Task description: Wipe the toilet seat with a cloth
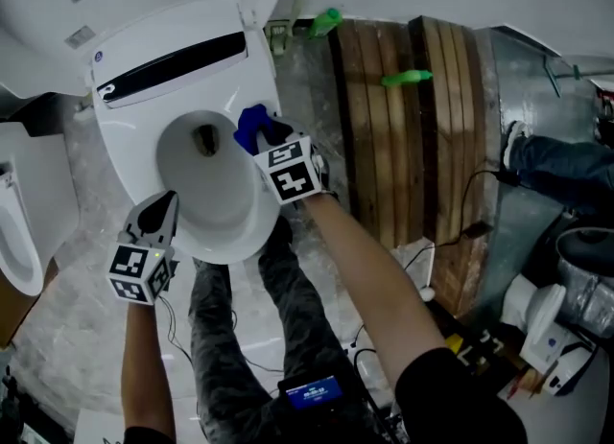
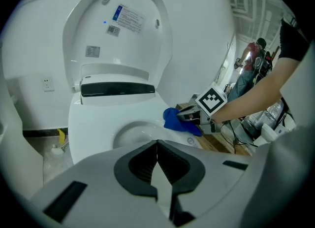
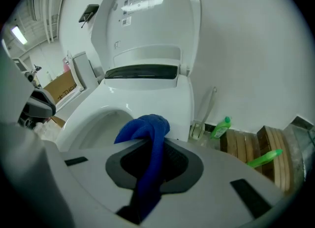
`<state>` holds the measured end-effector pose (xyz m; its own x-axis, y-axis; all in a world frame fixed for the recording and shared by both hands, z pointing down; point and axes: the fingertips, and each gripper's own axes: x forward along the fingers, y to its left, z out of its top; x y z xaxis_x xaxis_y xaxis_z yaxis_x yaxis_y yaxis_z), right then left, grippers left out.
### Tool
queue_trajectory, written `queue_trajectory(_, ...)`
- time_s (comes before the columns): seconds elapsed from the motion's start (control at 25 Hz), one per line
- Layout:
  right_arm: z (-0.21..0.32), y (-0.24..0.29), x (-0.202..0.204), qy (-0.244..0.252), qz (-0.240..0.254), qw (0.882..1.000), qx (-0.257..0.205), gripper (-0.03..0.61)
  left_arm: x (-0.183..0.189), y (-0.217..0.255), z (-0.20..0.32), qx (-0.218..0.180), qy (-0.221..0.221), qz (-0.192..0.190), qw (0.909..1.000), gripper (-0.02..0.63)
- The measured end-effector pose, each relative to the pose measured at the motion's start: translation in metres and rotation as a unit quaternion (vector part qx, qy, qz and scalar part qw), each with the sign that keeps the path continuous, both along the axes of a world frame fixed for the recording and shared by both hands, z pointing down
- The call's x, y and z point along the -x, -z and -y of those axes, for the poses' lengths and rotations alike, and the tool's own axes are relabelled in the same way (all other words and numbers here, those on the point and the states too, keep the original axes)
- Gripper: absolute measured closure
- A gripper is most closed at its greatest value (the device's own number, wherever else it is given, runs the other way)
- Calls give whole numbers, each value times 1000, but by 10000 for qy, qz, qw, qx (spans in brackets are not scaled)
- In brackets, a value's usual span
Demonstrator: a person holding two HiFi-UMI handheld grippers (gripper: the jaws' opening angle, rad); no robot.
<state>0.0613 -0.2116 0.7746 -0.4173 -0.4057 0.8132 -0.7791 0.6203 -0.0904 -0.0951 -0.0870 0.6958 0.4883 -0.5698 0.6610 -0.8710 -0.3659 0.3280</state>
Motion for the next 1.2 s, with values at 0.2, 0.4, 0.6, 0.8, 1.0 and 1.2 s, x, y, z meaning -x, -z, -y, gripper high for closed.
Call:
queue_trajectory(0.2,32,1,22,25,-157,9998,-150,531,22,0,11,12,15,-33,10000,601)
queue_trajectory(0.4,52,0,52,101,-220,9994,-250,531,46,3,20,-60,54,-59,10000,601)
queue_trajectory(0.6,58,-2,89,278,-179,9990,-314,531,68,3,19,-111,75,-66,9999,601)
queue_trajectory(0.8,49,-7,129,638,-171,9973,-321,531,90,-1,12,-103,199,-127,9997,601)
queue_trajectory(1.0,31,-12,176,1121,-158,9931,-299,531,110,0,2,-102,316,-134,9994,601)
queue_trajectory(1.2,21,-11,207,1224,-38,9921,-280,531,133,-4,-12,-64,483,-145,9987,601)
